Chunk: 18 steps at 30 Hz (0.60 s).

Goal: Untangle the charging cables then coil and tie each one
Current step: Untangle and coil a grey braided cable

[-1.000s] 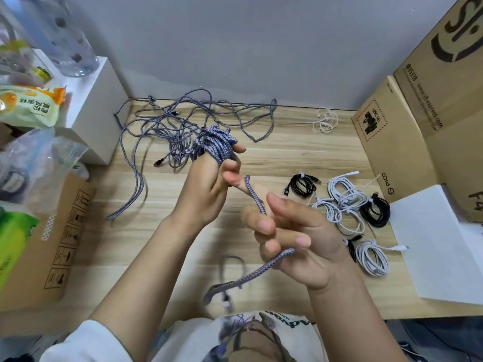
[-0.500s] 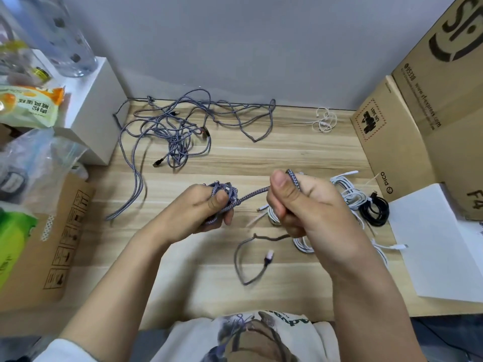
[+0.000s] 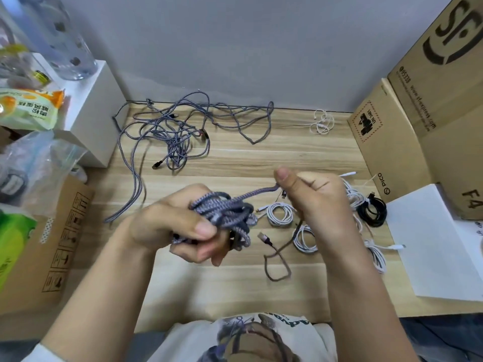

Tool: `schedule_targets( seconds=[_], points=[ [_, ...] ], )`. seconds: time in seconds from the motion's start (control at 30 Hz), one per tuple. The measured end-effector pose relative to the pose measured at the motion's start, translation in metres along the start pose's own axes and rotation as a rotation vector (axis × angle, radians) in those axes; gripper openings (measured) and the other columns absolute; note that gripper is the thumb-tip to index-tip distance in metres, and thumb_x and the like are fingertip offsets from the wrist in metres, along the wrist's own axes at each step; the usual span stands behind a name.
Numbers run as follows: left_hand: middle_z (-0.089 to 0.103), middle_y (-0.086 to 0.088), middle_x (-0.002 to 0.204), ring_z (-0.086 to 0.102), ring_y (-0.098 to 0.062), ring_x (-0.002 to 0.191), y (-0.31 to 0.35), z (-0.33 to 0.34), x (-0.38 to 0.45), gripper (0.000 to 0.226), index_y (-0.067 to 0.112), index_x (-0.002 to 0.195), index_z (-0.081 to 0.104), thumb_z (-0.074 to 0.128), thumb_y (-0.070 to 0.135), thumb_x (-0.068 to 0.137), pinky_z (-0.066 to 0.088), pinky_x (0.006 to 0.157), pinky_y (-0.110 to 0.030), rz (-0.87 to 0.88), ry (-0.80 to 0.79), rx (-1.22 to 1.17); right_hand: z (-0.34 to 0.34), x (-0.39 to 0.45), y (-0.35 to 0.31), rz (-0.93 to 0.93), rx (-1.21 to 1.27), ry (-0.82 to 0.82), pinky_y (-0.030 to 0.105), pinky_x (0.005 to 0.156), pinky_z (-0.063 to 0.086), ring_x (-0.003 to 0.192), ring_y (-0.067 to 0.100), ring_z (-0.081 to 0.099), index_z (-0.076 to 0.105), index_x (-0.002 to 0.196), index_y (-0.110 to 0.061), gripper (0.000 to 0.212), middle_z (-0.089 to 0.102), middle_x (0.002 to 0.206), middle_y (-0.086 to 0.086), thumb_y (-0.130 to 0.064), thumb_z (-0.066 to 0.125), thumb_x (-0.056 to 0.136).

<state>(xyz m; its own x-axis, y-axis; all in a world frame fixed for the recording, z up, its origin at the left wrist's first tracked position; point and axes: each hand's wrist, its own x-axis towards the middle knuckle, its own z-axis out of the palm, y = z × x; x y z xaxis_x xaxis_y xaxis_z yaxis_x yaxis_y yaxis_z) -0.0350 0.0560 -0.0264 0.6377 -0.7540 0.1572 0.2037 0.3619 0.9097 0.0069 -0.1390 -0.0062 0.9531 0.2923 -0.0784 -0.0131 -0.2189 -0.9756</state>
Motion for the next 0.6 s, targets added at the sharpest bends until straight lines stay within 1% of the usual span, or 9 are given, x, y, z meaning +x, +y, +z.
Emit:
schedule_targets(
  seconds=[0.07,0.13,0.23,0.3,0.37,0.43,0.5,0.53,0.6],
  points=[
    [0.031,-0.004,0.038,0.034,-0.021,0.038,0.002,0.0,0.007,0.023,0.019,0.068,0.049,0.05,0.027,0.09,0.046,0.071,-0.025,0.188,-0.096,-0.196,0.011,0.003,0.011,0.042,0.033,-0.076,0.018,0.042,0.015,0.045,0.008,0.015,0.03,0.043,-0.015,0.054,0.019,0.048,-0.004,-0.048,0.059,0.076],
    [0.031,-0.001,0.043,0.037,-0.018,0.045,0.005,-0.001,0.011,0.017,0.017,0.077,0.054,0.049,0.022,0.092,0.039,0.073,-0.024,0.334,-0.085,-0.414,0.018,0.005,0.019,0.051,0.045,-0.144,0.02,0.043,0.017,0.044,0.008,0.017,0.03,0.044,-0.02,0.055,0.021,0.046,-0.008,-0.054,0.057,0.077],
    [0.039,-0.005,0.059,0.038,-0.02,0.05,0.007,0.0,0.013,0.013,-0.001,0.091,0.055,0.058,0.012,0.089,0.037,0.085,-0.029,0.481,0.114,-0.632,0.024,0.006,0.03,0.02,-0.073,-0.207,0.028,0.05,0.018,0.048,0.01,0.022,0.03,0.05,-0.016,0.058,0.025,0.048,-0.009,-0.067,0.041,0.074],
    [0.044,-0.008,0.064,0.04,-0.018,0.051,0.009,-0.002,0.018,0.015,-0.001,0.097,0.051,0.06,0.008,0.088,0.039,0.095,-0.032,0.544,0.277,-0.672,0.03,0.004,0.034,0.008,-0.165,-0.248,0.033,0.055,0.023,0.052,0.011,0.027,0.032,0.054,-0.015,0.057,0.028,0.051,-0.008,-0.068,0.035,0.075],
    [0.051,-0.006,0.067,0.048,-0.015,0.051,0.005,-0.006,0.025,0.017,0.003,0.096,0.055,0.065,0.012,0.085,0.043,0.096,-0.032,0.568,0.485,-0.594,0.033,0.0,0.036,0.006,-0.226,-0.303,0.034,0.056,0.026,0.054,0.011,0.03,0.033,0.058,-0.014,0.054,0.03,0.053,-0.008,-0.064,0.034,0.079],
    [0.051,0.003,0.064,0.049,-0.009,0.05,-0.002,-0.009,0.03,0.014,0.01,0.088,0.06,0.069,0.018,0.08,0.047,0.089,-0.027,0.515,0.711,-0.403,0.032,-0.004,0.034,-0.008,-0.269,-0.34,0.034,0.056,0.027,0.054,0.01,0.031,0.033,0.059,-0.012,0.051,0.032,0.052,-0.008,-0.056,0.036,0.084],
    [0.049,0.008,0.06,0.046,-0.007,0.048,-0.008,-0.012,0.032,0.006,0.014,0.085,0.052,0.058,0.016,0.085,0.047,0.081,-0.025,0.407,0.917,-0.139,0.031,-0.007,0.029,-0.032,-0.289,-0.345,0.034,0.055,0.028,0.053,0.01,0.032,0.038,0.06,-0.007,0.05,0.033,0.052,-0.004,-0.05,0.039,0.086],
    [0.049,0.009,0.058,0.046,-0.007,0.048,-0.012,-0.012,0.033,0.004,0.015,0.084,0.047,0.05,0.017,0.085,0.045,0.075,-0.024,0.345,0.974,-0.001,0.029,-0.008,0.026,-0.046,-0.29,-0.339,0.034,0.054,0.029,0.053,0.01,0.032,0.041,0.06,-0.004,0.051,0.034,0.052,-0.002,-0.048,0.04,0.086],
    [0.052,0.008,0.057,0.047,-0.009,0.049,-0.018,-0.012,0.032,0.004,0.017,0.084,0.046,0.05,0.019,0.083,0.041,0.059,-0.021,0.202,1.008,0.243,0.027,-0.01,0.021,-0.072,-0.3,-0.323,0.037,0.054,0.032,0.053,0.015,0.035,0.043,0.061,-0.001,0.052,0.037,0.053,0.009,-0.047,0.043,0.085]
  ],
)
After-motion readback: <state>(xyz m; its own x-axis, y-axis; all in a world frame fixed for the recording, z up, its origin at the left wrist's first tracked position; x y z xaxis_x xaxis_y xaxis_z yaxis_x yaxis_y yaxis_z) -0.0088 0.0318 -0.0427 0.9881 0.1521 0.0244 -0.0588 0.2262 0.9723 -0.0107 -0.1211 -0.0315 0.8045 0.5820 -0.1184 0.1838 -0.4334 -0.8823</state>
